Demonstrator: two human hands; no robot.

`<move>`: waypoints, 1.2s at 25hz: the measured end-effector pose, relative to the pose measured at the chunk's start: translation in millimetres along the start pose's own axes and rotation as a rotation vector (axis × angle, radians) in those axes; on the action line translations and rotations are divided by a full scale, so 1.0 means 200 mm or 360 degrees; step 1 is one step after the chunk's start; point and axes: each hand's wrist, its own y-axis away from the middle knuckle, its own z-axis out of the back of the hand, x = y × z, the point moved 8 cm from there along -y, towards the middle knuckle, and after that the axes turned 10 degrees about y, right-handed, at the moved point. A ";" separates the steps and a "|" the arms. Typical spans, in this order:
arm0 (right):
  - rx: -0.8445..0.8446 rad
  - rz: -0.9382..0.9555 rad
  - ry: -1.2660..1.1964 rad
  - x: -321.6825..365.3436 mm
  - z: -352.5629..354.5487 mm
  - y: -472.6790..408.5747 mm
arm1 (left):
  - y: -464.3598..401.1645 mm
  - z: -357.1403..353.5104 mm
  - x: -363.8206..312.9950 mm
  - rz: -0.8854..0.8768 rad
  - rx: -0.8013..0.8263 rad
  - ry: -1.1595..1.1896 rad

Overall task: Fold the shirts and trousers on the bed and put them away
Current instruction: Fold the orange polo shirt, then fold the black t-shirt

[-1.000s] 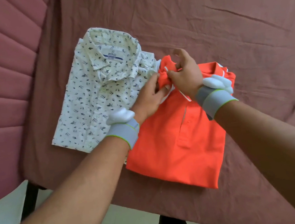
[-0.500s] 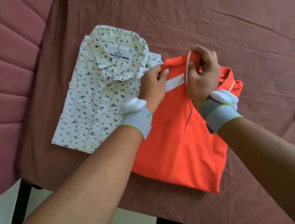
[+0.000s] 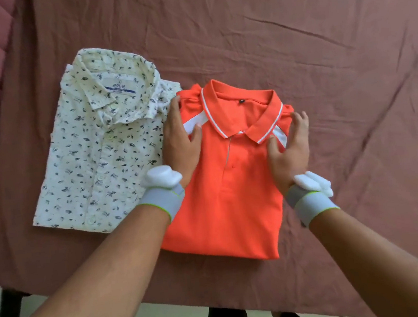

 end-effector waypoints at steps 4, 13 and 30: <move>0.0504 -0.0005 0.0075 -0.08 -0.11 -0.02 | -0.17 -0.01 0.02 0.0070 0.0085 -0.0104; 0.0976 0.0672 0.0857 -0.02 -0.20 0.18 | 0.26 -0.31 -0.07 -0.0395 0.0629 -0.1150; 0.0279 -0.0294 0.0609 -1.93 1.58 -0.28 | 1.16 -2.65 -1.41 -0.0200 0.1454 -0.0263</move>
